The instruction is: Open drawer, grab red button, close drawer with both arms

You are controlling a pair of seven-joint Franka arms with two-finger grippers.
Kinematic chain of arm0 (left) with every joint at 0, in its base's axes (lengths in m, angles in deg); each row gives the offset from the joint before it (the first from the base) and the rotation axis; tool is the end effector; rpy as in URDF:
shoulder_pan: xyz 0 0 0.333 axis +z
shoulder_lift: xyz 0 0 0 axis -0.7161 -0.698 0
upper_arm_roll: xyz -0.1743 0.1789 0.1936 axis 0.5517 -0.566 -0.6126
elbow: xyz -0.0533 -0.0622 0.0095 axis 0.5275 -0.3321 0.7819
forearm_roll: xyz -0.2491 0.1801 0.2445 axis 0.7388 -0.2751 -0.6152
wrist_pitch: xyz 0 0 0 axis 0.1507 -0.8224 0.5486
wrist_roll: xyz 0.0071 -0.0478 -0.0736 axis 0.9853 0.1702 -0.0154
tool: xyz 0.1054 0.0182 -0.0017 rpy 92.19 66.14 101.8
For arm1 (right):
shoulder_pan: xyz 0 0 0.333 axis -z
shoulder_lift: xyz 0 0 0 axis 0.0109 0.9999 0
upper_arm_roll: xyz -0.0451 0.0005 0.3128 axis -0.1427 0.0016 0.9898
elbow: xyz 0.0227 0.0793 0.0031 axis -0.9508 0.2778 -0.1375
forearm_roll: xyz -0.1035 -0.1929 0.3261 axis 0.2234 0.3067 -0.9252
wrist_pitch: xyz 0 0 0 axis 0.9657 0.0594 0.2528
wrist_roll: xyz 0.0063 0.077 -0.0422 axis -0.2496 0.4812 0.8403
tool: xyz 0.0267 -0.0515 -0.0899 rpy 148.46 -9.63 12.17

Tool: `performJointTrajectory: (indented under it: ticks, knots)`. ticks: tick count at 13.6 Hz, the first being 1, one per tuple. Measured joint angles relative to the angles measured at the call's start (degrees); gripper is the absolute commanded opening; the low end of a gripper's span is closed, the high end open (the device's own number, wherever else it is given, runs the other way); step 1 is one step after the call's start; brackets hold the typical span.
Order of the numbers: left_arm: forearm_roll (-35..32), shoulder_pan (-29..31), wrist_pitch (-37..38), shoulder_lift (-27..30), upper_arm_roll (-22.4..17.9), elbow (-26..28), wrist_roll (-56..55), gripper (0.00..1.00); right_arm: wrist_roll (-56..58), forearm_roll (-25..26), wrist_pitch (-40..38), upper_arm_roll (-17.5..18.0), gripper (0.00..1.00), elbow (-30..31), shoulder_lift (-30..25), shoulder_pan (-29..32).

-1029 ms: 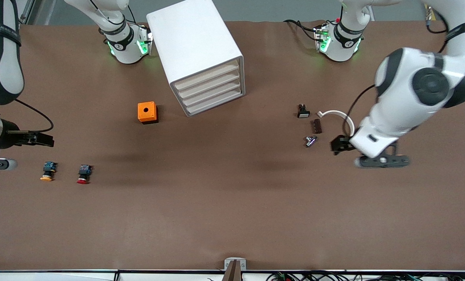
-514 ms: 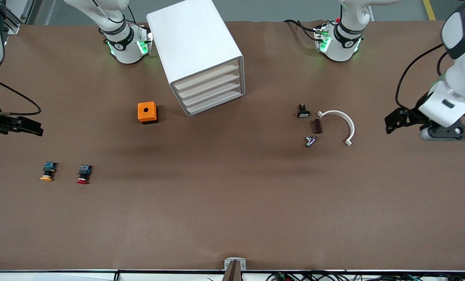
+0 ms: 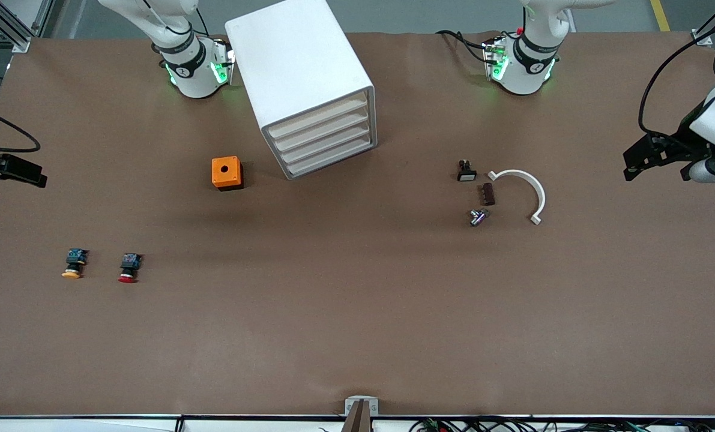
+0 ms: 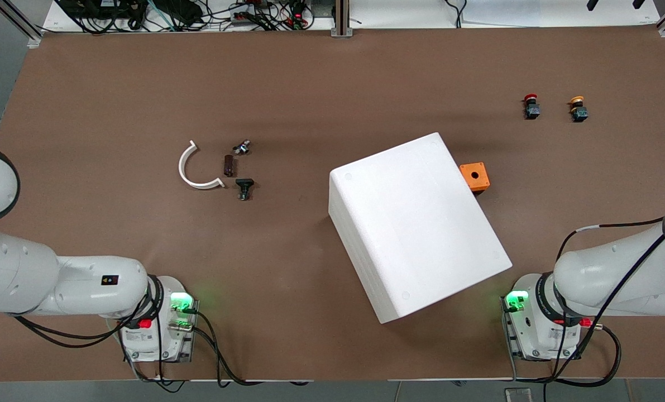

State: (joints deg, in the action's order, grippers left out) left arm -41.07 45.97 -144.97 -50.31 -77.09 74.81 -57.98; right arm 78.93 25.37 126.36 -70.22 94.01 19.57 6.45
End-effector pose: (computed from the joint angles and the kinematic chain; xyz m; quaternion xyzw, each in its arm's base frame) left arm 0.5567 -0.0384 0.6178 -0.9979 0.0320 -0.0518 0.0206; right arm 0.5944 -0.0443 0.6149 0.9967 -0.0406 -0.0614 0.0337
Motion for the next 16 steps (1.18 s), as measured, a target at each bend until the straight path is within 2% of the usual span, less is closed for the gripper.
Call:
performJointTrajectory:
  ticks: [8,12,14,16]
  knots:
    - [0.1,-0.9,0.1,0.5,0.1,-0.1,-4.0,1.00,0.0,-3.2,0.6,-0.2,1.00,0.0,0.0,0.0]
    - [3.0,-1.0,1.7,0.8,-0.2,-0.2,-4.9,1.00,0.0,-3.4,1.0,-0.6,1.00,-0.1,0.0,-1.2]
    - [3.1,-1.0,1.8,0.9,-0.3,-0.3,-4.9,1.00,-0.1,-3.9,1.1,-3.8,1.00,-0.3,0.0,-4.2]
    - [3.1,-1.0,1.8,0.9,-0.3,-0.7,-4.9,1.00,-0.1,-6.2,1.2,-9.6,1.00,-0.4,0.0,-8.8]
